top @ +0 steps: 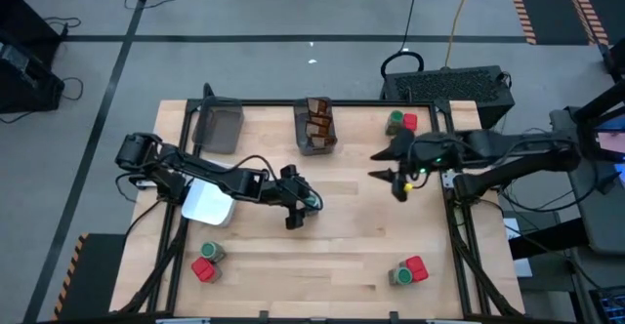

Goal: Sort spices by type
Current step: Put the center green seasoning bottle into the left black bin

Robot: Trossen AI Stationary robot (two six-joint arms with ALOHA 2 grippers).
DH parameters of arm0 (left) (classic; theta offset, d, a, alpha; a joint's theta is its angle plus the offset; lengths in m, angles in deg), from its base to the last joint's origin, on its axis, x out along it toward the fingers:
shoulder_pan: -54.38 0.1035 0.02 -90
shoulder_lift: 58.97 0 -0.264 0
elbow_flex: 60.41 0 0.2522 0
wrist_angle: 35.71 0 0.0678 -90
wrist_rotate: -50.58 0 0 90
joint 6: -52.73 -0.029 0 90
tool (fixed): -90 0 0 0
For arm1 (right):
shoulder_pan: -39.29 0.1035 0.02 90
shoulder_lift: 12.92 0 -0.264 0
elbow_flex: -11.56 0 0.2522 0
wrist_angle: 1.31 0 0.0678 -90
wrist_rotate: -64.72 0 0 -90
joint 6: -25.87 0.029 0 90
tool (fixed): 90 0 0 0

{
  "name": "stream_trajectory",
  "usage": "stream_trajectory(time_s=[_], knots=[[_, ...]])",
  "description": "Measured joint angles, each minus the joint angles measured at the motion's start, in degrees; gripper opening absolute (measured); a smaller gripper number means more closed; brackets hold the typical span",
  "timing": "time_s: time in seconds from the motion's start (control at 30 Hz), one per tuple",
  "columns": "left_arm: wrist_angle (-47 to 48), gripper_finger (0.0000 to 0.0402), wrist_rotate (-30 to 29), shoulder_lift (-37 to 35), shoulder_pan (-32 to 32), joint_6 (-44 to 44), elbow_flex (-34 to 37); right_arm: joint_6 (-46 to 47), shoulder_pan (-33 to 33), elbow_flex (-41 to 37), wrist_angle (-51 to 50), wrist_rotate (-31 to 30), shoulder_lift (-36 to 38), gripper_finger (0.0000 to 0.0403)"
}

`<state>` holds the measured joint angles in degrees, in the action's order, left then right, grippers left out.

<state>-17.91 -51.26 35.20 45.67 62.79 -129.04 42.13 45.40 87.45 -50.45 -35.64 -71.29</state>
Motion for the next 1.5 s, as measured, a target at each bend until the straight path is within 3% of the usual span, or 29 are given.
stream_trajectory(time_s=[0.2,0.37,0.7,1.03,1.33,1.5], knots=[[-0.7,0.0321,0.6,1.9,0.0,-0.2,0.0,2.0,0.0,-9.7,16.1,0.2,0.0,0.0192],[-1.0,0.0321,0.7,2.8,0.0,-0.3,0.0,3.2,0.0,-13.8,18.8,0.5,-0.3,0.0172],[-3.8,0.0314,0.7,2.8,0.1,-0.3,0.0,5.6,0.0,-15.6,18.9,4.7,-4.3,0.0011],[-3.5,0.0275,0.6,2.8,0.1,0.0,0.0,5.6,0.0,-15.6,20.2,7.7,-10.4,0.0001],[-3.2,0.0212,0.6,2.8,0.1,0.1,0.0,5.5,-0.6,-15.6,22.0,8.8,-11.0,0.0001],[-3.2,0.0212,0.5,2.5,0.1,0.0,0.0,5.5,-0.7,-15.6,21.9,9.0,-11.0,0.0000]])
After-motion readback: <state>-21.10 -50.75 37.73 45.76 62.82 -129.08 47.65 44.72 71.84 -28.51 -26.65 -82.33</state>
